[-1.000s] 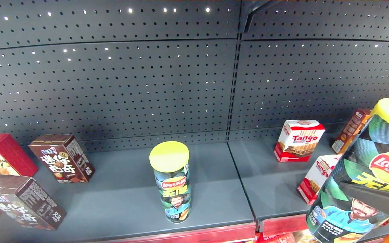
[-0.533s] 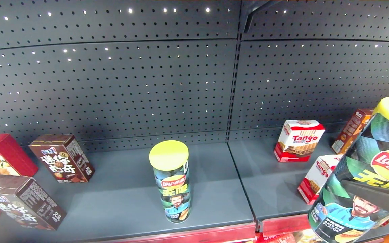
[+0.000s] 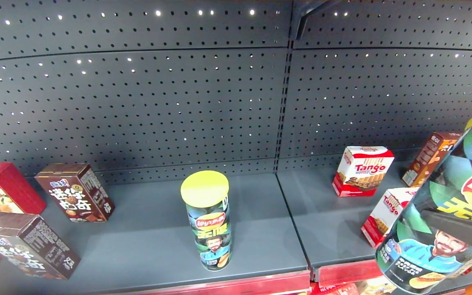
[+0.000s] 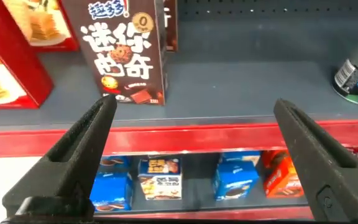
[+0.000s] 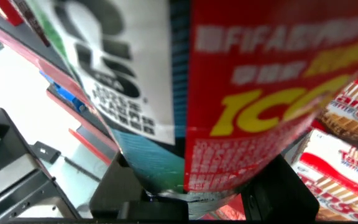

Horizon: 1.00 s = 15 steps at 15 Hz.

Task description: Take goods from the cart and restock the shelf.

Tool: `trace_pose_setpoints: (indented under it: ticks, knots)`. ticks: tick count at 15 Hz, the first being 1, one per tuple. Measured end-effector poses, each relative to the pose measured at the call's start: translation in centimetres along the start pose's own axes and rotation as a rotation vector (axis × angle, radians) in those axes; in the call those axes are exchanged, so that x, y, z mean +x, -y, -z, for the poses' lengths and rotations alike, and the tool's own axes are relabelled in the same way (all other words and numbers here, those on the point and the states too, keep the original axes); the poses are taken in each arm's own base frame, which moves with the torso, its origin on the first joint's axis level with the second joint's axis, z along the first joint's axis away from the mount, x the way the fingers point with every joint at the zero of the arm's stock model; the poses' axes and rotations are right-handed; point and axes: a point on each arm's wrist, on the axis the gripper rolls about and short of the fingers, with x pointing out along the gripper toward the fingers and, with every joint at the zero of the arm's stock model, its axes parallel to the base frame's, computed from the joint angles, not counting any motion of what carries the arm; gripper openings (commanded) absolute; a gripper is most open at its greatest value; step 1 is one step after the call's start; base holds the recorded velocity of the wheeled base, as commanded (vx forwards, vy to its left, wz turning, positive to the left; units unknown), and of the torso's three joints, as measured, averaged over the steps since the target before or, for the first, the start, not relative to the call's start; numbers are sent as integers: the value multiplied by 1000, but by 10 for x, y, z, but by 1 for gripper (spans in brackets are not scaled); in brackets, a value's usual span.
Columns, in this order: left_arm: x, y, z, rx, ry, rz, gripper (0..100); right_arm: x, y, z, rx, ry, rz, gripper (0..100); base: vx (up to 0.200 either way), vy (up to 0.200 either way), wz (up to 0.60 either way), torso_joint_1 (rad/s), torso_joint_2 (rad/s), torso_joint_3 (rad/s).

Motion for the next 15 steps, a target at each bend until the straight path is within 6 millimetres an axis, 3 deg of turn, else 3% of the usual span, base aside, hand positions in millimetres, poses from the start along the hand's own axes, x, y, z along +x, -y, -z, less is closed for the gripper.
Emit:
trace_pose_setpoints:
  ticks: [5, 9, 13, 15]
  knots:
    - [0, 3, 0, 5, 3, 120, 100, -3, 0, -6, 14, 23, 0, 0, 0, 0, 0, 0, 0, 0]
    - [0, -3, 0, -1, -3, -136, 100, 3, 5, -14, 12, 39, 119, 0, 0, 0, 0, 0, 0, 0]
    - [0, -3, 0, 13, -6, -144, 100, 13, 8, -10, 15, 42, 209, 0, 0, 0, 0, 0, 0, 0]
    - [0, -3, 0, -7, -6, -143, 100, 16, 12, -8, 16, 18, 352, 0, 0, 0, 0, 0, 0, 0]
